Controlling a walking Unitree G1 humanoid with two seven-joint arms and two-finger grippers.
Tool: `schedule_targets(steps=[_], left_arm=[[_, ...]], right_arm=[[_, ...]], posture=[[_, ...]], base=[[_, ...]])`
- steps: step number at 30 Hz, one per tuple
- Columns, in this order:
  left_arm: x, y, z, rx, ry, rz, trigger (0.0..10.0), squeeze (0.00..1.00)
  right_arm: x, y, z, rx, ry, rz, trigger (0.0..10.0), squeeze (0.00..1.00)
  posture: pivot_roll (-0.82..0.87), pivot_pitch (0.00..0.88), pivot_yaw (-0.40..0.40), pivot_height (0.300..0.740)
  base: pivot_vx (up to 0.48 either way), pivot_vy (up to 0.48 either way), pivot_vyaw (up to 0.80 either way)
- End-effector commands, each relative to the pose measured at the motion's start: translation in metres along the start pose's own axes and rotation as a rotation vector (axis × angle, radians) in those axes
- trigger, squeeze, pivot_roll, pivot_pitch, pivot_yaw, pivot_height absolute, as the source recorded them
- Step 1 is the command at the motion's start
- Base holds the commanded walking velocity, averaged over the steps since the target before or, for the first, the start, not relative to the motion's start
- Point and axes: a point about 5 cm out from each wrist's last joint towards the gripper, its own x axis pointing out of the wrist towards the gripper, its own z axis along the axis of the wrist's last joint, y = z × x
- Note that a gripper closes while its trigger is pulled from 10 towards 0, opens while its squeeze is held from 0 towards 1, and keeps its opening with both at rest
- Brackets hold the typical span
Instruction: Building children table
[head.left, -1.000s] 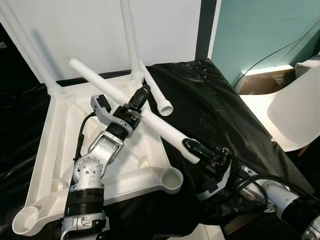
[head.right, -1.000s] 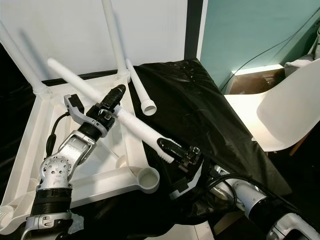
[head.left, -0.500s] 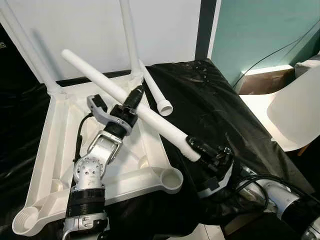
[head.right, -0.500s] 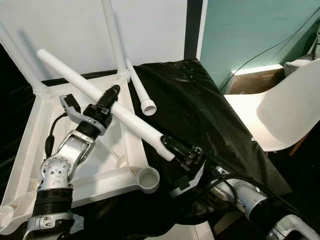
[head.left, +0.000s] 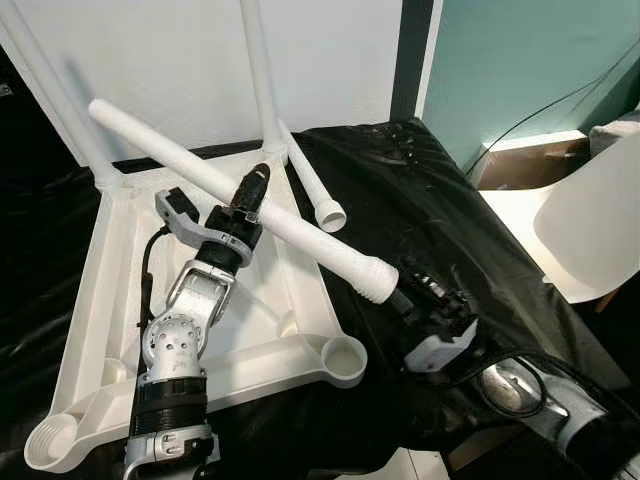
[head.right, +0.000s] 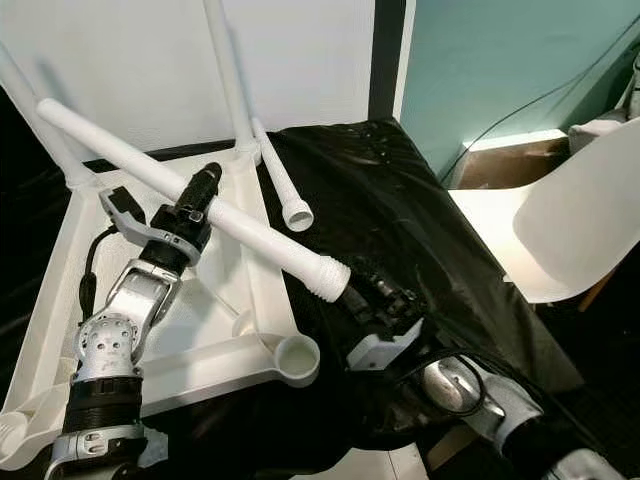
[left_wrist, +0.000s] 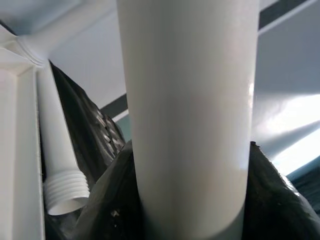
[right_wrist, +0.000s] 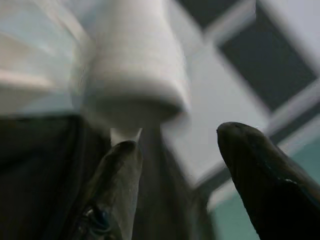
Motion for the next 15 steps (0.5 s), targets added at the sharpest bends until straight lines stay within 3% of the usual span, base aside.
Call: schedule_targets(steps=[1,6,9,11,13,15], left_arm=[[0.000,-0.018,0.005,0.010,-0.027,-0.339,0.0,0.00],[0.002,-0.017,0.006,0.012,-0.040,-0.325,0.0,0.00],[0.006,-0.017,0.005,0.057,-0.046,-0.316,0.0,0.00],[0.006,-0.017,0.005,0.057,-0.046,-0.316,0.0,0.00],[0.009,-0.024,-0.006,0.199,0.014,-0.355,0.0,0.00],[0.009,-0.024,-0.006,0.199,0.014,-0.355,0.0,0.00]], right_arm=[[-0.005,-0.001,-0.003,0.106,0.081,-0.009,10.0,0.00],[-0.014,-0.001,-0.005,0.240,0.170,-0.033,10.0,0.00],[-0.018,-0.006,-0.004,0.438,0.227,-0.042,10.0,0.00],[-0.018,-0.006,-0.004,0.438,0.227,-0.042,10.0,0.00],[-0.008,-0.023,0.006,0.604,0.195,-0.016,10.0,0.00],[-0.008,-0.023,0.006,0.604,0.195,-0.016,10.0,0.00]], posture=[[-0.13,0.000,0.065,0.740],[-0.15,0.000,0.074,0.740],[-0.16,0.000,0.078,0.740],[-0.16,0.000,0.078,0.740],[-0.16,0.000,0.081,0.740],[-0.16,0.000,0.081,0.740]], base=[[0.000,0.000,0.00],[0.000,0.000,0.00],[0.000,0.000,0.00],[0.000,0.000,0.00],[0.000,0.000,0.00],[0.000,0.000,0.00]])
